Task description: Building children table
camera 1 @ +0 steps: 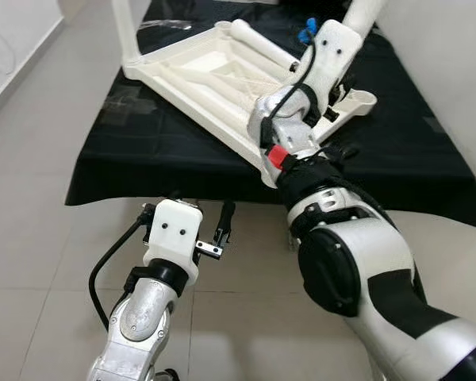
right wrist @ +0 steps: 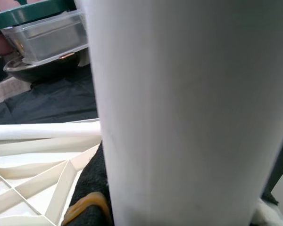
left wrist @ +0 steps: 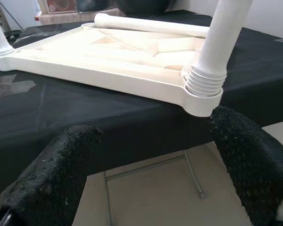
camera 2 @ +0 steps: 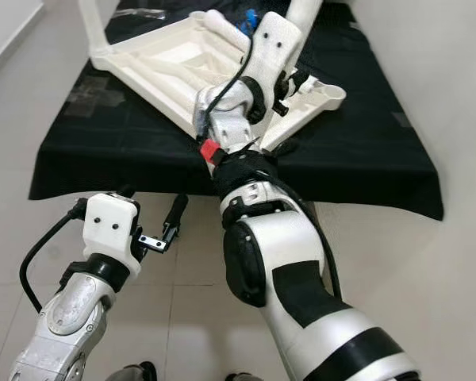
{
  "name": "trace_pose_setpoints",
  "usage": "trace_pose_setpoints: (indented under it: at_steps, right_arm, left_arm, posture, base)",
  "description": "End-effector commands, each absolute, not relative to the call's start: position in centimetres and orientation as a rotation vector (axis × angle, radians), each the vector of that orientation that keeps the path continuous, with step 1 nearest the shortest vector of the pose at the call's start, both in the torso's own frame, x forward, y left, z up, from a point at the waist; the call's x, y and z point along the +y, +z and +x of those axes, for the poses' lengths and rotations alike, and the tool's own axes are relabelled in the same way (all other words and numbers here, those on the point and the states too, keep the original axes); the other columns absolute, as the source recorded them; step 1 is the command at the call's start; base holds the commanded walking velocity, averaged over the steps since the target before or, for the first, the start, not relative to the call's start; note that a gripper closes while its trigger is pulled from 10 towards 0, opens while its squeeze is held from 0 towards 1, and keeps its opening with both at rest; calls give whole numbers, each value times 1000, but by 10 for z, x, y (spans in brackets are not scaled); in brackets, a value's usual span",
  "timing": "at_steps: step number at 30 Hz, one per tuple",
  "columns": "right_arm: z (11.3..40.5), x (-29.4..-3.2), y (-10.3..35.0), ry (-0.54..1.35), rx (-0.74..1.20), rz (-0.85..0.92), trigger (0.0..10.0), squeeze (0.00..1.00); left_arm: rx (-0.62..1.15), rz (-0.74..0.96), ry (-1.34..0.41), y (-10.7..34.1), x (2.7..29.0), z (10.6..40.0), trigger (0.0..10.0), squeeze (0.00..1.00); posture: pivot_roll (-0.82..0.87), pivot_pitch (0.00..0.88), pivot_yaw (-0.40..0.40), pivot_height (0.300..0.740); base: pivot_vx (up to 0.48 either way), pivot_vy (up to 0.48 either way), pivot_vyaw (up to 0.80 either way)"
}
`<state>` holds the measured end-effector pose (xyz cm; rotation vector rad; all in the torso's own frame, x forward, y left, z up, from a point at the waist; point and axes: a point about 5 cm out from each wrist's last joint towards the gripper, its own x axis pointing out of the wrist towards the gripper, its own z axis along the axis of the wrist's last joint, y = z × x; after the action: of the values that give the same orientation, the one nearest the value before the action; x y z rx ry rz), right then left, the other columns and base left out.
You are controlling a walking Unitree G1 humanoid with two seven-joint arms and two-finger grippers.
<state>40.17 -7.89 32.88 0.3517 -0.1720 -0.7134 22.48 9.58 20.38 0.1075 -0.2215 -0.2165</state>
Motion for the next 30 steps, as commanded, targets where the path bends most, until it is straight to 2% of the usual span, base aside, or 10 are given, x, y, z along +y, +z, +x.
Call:
trace_pose_setpoints:
  at_steps: [1,6,11,16,17,18,19,28,29,30]
  right_arm:
    - [405,-76,301,-698,-50,342,10000,0]
    - [406,-82,327,-638,-169,360,10000,0]
    - [409,-89,364,-210,-381,514,10000,0]
    - [408,-93,370,93,-438,541,10000,0]
    - [406,-92,363,211,-430,515,10000,0]
    - [405,-91,358,292,-422,495,10000,0]
    - [404,-91,348,374,-392,494,10000,0]
    - [388,-93,314,585,-336,469,10000,0]
    - [381,-89,312,649,-332,468,10000,0]
    - [381,-89,312,649,-332,468,10000,0]
  left_arm:
    - [-207,115,-216,200,96,224,10000,0]
    - [-211,114,-219,200,95,225,10000,0]
    - [-206,93,-219,200,98,227,10000,0]
    - [-179,77,-230,197,98,229,10000,0]
    - [-177,86,-242,197,99,230,10000,325]
    - [-177,94,-252,198,99,231,10000,325]
    - [-169,104,-281,197,99,232,10000,1000]
    - [-76,211,-356,186,108,243,10000,1000]
    - [-54,246,-386,183,111,246,10000,0]
    - [-54,246,-386,183,111,246,10000,0]
  posture:
    - [122,209,-83,740]
    - [118,195,-77,740]
    - [116,182,-70,740]
    - [113,173,-63,740]
    - [114,171,-65,740]
    - [113,170,-65,740]
    - [116,171,-64,740]
    - [116,162,-46,740]
    - [116,157,-39,740]
    - [116,157,-39,740]
  base:
    - [0,0,0]
    - [0,0,0]
    - [0,0,0]
    - [0,0,0]
    - [0,0,0]
    - [0,0,0]
    - [0,0,0]
    - [0,0,0]
    - [0,0,0]
    - [0,0,0]
